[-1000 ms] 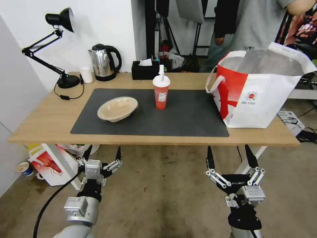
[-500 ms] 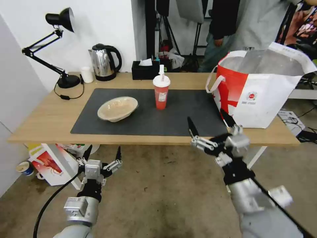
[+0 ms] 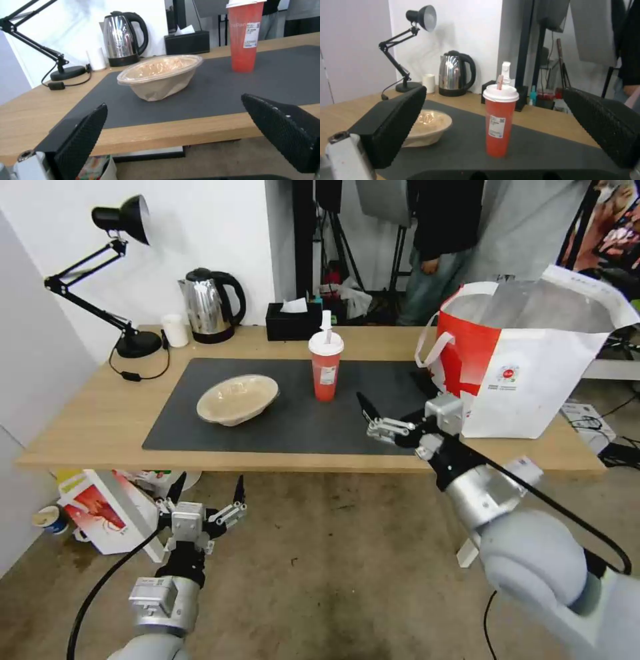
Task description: Pick up the trash from the table and place it into the takeout bag.
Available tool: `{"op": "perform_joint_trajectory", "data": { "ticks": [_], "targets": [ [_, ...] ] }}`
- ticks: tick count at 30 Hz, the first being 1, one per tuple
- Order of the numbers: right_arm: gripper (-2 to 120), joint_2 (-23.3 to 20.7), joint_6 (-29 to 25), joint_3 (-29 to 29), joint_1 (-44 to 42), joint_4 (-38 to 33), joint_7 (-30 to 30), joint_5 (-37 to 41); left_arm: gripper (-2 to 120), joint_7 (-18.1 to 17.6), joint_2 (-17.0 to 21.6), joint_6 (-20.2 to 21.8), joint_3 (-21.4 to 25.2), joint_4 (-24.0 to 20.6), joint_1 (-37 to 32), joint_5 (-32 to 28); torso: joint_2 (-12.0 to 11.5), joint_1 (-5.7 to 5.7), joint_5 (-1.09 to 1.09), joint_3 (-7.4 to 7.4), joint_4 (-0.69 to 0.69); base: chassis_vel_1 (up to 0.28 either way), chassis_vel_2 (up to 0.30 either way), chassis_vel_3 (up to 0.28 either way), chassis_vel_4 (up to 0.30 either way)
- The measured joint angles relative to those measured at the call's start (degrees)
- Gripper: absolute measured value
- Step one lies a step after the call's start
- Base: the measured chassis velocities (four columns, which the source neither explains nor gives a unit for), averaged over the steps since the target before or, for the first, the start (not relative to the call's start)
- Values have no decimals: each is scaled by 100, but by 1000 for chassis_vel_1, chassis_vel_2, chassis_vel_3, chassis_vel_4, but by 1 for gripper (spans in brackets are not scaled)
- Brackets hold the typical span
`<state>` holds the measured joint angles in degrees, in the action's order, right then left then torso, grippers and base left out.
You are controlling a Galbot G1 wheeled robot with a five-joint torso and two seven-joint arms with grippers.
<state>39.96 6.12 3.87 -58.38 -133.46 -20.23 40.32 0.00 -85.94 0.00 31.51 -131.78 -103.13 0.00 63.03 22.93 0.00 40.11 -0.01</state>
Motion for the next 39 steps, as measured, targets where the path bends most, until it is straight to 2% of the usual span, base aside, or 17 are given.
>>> {"op": "perform_joint_trajectory", "data": {
  "ticks": [13,26,39],
  "targets": [
    [100,-16,176,-748,1007,555,7,629,100,0,0,0,0,0,0,0,0,0,0,0,1,0,0,0,0],
    [100,170,415,-1458,1917,1155,-172,1116,100,0,0,0,0,0,0,0,0,-1,0,-1,1,0,0,0,0],
    [100,368,460,-1870,2593,1712,-213,1367,100,0,0,0,0,0,0,0,0,-1,0,0,0,0,0,0,0]
  ]
}}
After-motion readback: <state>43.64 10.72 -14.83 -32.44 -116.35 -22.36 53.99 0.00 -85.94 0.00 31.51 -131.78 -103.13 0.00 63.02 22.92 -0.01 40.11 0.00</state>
